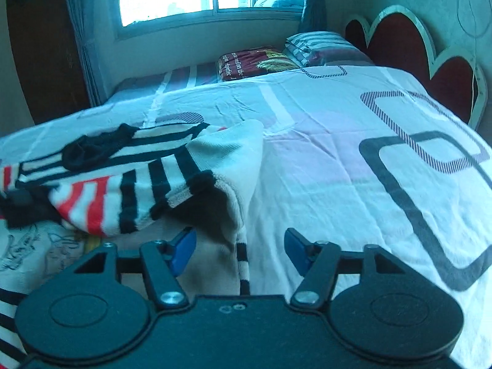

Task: Fold small clothes
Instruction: 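Grasp the other sleeve's black cuff with the left gripper and lift it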

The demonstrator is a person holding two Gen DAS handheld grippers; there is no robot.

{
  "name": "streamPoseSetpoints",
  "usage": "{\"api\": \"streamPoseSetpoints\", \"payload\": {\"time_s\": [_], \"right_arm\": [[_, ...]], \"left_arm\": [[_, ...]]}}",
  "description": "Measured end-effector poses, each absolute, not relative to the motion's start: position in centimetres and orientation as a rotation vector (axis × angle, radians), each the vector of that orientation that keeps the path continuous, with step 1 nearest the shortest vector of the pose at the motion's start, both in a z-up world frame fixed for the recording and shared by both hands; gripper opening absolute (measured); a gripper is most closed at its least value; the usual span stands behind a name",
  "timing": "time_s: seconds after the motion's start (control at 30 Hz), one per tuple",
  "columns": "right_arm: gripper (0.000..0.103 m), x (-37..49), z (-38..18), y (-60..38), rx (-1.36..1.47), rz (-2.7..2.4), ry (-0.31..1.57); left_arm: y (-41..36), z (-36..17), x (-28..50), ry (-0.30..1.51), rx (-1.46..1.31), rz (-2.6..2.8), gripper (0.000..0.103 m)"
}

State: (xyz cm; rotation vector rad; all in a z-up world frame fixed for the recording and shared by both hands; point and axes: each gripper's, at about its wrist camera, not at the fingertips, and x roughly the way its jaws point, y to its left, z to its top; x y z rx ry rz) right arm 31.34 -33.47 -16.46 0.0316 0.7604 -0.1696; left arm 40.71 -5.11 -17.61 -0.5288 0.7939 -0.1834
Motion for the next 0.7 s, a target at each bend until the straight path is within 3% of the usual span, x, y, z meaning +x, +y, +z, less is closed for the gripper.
{"api": "streamPoseSetpoints", "payload": {"time_s": [0.07, 0.3, 0.33, 0.47, 0.57, 0.7], "right_arm": [[0.041, 32.4, -17.0, -32.9, -0.002, -0.170, 0.770], [0.021, 33.2, -17.7, -31.9, -0.008, -0.175, 0.781], [0.020, 33.4, -18.2, -32.3, 0.005, -0.195, 0.800], [0.019, 33.0, -18.6, -33.4, 0.046, -0.161, 0.834], [0.030, 32.5, -18.2, -33.5, 0.040, -0.142, 0.854], [0.031, 30.7, -17.0, -35.1, 0.131, -0.141, 0.853]], "left_arm": [[-3.7, -16.9, 41.2, 0.770, -0.505, -0.153, 0.008], [1.0, -18.4, 40.7, 0.789, -0.442, -0.023, 0.007], [1.2, -19.4, 40.6, 0.809, -0.429, -0.002, 0.001], [1.5, -22.7, 40.1, 0.880, -0.448, 0.043, 0.001], [1.2, -22.0, 40.1, 0.875, -0.428, 0.053, 0.002], [0.8, -19.0, 39.5, 0.813, -0.409, 0.041, 0.002]]}}
